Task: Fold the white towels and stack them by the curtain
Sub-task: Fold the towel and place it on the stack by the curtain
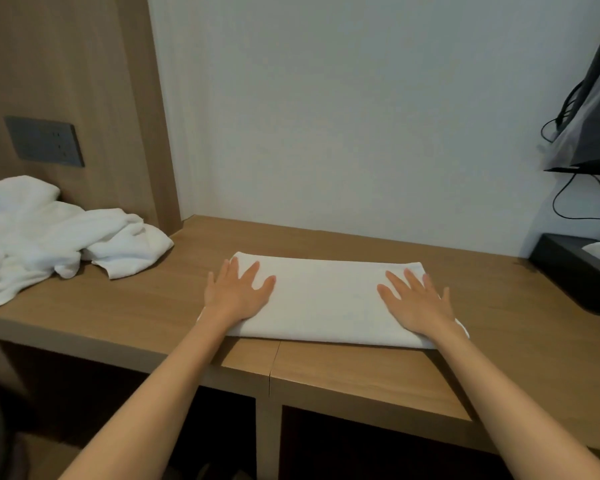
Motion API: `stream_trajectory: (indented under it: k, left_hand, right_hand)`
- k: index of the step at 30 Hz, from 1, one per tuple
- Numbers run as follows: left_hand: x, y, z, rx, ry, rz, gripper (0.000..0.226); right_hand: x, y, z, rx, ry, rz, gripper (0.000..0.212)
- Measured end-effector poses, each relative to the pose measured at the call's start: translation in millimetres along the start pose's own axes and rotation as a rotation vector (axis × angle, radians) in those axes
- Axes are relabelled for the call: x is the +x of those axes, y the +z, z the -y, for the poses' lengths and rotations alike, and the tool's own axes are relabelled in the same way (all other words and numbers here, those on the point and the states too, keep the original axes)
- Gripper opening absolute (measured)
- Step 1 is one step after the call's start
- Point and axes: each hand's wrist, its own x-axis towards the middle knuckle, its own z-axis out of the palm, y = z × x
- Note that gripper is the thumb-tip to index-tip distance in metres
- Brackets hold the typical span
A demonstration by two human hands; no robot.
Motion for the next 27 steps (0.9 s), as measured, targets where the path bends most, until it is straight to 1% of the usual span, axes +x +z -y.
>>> stream_trajectory:
  k: [3,5,7,9,10,12,14,16,19,21,24,27]
  left_hand:
    - [-4.1,-2.8,9.2,-0.084,-0.054,0.012,0.067]
    - [-6.6,-4.3,13.3,-0.156,-0.047,0.002,0.064]
    - [-9.9,-5.2,15.1,-0.231,-0.014,-0.094,0.057]
    - [-13.0,-5.3,16.0,-0.228,-0.008,-0.251,0.049]
    - [-14.4,-5.2,16.0,-0.21,-0.022,-0.303,0.046]
    - [-16.9,-5.2,15.3,-0.207,-0.085,-0.313,0.047]
    - [-16.9,-5.5,14.3,-0.211,-0.141,-0.29,0.049]
    - [-15.4,-4.2,14.3,-0.197,-0.15,-0.296,0.049]
    - [-12.5,-2.3,17.0,-0.239,-0.121,-0.325,0.047]
    - [-11.3,-1.3,20.9,-0.354,-0.083,-0.347,0.046]
    - [-11.1,-2.6,26.9,-0.611,-0.002,-0.377,0.043]
    - [-13.3,-7.0,29.6,-0.743,0.079,-0.423,0.04]
  right_hand:
    - [-3.0,-1.7,-3.2,0.061,0.026,0.022,0.058]
    - [-6.3,-2.2,-2.8,0.09,0.019,-0.01,0.055]
    - [-10.8,-2.9,-3.6,0.153,0.015,-0.138,0.051]
    - [-15.3,-3.6,-5.1,0.212,0.038,-0.292,0.045]
    - [-17.0,-4.0,-5.4,0.222,0.059,-0.335,0.042]
    - [-19.7,-5.0,-4.4,0.228,0.111,-0.332,0.041]
    - [-20.6,-6.1,-2.2,0.217,0.16,-0.276,0.042]
    - [-19.5,-7.3,-0.4,0.192,0.194,-0.241,0.044]
    - [-16.8,-8.1,-0.3,0.181,0.2,-0.243,0.044]
    - [-15.4,-6.4,-4.1,0.227,0.158,-0.267,0.042]
    - [-14.1,-3.9,-10.3,0.38,0.117,-0.34,0.039]
    - [-10.6,-3.2,-6.0,0.513,0.032,-0.455,0.037]
